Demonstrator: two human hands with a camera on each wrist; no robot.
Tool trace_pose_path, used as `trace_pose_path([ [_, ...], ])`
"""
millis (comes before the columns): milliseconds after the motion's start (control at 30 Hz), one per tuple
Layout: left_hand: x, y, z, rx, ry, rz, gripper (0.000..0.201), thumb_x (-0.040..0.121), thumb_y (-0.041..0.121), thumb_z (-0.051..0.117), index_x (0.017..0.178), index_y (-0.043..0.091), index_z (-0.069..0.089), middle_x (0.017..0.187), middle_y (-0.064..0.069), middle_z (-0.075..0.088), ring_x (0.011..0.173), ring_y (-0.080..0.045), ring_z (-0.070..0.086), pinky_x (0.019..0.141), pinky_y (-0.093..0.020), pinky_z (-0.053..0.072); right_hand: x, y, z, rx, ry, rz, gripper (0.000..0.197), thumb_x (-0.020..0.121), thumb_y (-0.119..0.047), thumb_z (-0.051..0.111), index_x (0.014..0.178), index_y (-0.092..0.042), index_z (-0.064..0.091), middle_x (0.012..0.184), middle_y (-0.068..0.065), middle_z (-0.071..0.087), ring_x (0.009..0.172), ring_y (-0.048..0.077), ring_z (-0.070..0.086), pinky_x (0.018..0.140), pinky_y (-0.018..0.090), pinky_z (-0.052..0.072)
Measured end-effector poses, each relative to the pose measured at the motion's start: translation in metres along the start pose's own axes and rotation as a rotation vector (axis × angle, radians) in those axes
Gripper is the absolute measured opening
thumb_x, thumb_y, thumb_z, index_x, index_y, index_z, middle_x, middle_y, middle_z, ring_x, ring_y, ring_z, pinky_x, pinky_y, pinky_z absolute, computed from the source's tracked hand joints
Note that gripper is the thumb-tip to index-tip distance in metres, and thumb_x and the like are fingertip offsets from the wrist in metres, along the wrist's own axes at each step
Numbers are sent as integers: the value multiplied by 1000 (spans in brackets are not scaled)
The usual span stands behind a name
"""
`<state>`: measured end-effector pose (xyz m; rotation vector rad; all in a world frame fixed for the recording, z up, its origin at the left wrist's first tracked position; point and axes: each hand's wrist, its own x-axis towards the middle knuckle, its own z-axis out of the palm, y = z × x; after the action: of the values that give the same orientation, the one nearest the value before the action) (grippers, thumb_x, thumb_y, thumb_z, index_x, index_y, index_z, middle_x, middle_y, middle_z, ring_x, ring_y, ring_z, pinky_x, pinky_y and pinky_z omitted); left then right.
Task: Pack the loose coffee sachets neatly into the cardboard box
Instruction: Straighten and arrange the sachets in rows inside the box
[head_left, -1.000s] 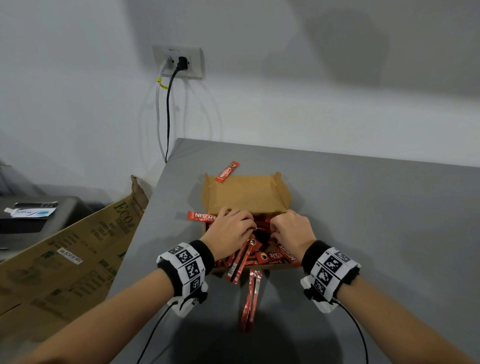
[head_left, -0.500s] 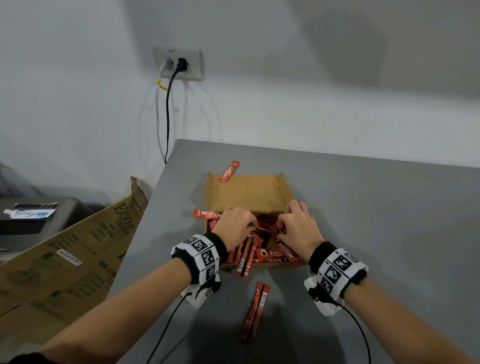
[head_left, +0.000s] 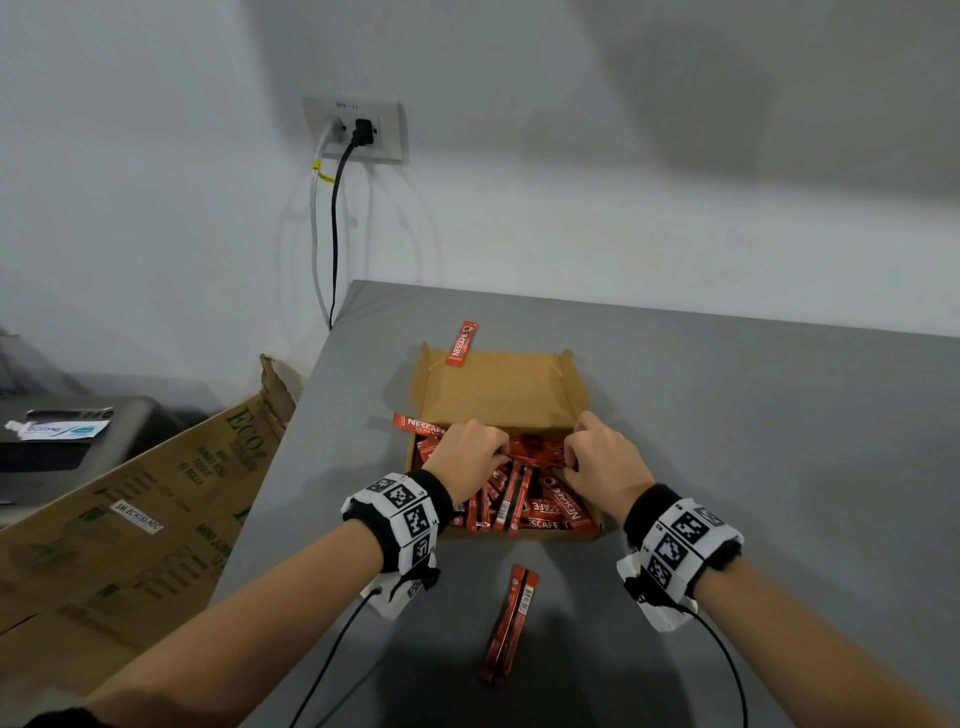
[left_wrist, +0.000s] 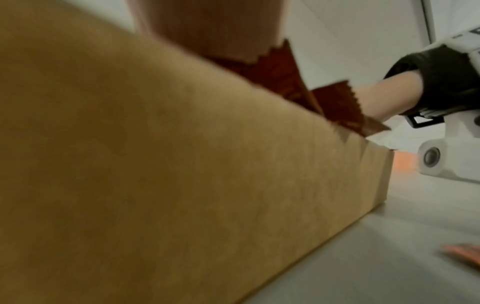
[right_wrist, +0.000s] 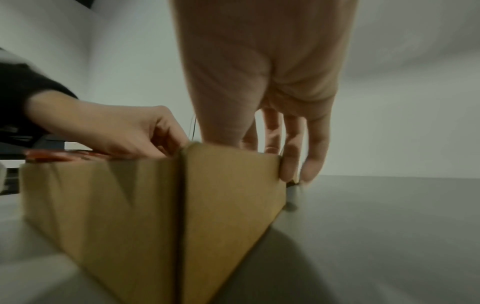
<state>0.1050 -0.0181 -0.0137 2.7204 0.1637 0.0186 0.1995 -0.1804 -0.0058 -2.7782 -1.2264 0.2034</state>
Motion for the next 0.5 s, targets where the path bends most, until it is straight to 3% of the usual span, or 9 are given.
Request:
trace_pose_path([
  [67, 0, -2, 1, -22, -4, -10, 21, 94, 19, 53, 105, 7, 67, 104, -7, 68, 95, -20, 62, 88, -34, 48, -1, 0, 2, -125, 16, -22, 13, 84, -28, 61, 88, -16, 64, 106, 1, 51, 104, 23, 47, 86, 37, 39],
  [167, 0, -2, 2, -33, -8, -5, 19, 94, 18, 52, 104, 7, 65, 103, -8, 67, 94, -21, 62, 86, -35, 49, -1, 0, 2, -134, 54, -93, 21, 84, -38, 62, 94, -20, 65, 106, -2, 55, 106, 21, 45, 87, 36, 32],
  [367, 2, -3, 3, -38, -6, 7, 19, 94, 18, 53, 102, 8, 66, 100, -7, 68, 93, -22, 62, 89, -37, 47, 4, -5, 5, -18, 48, -90, 13, 90, -22, 53, 93, -15, 63, 101, 2, 63, 100, 22, 52, 84, 35, 37],
  [500, 2, -1, 2, -7, -23, 22, 18, 93, 18, 54, 102, 8, 66, 103, -5, 67, 95, -20, 61, 92, -36, 45, 4, -6, 9, -10, 42, -81, 9, 87, -16, 52, 91, -13, 60, 101, 2, 57, 100, 23, 49, 80, 34, 38],
])
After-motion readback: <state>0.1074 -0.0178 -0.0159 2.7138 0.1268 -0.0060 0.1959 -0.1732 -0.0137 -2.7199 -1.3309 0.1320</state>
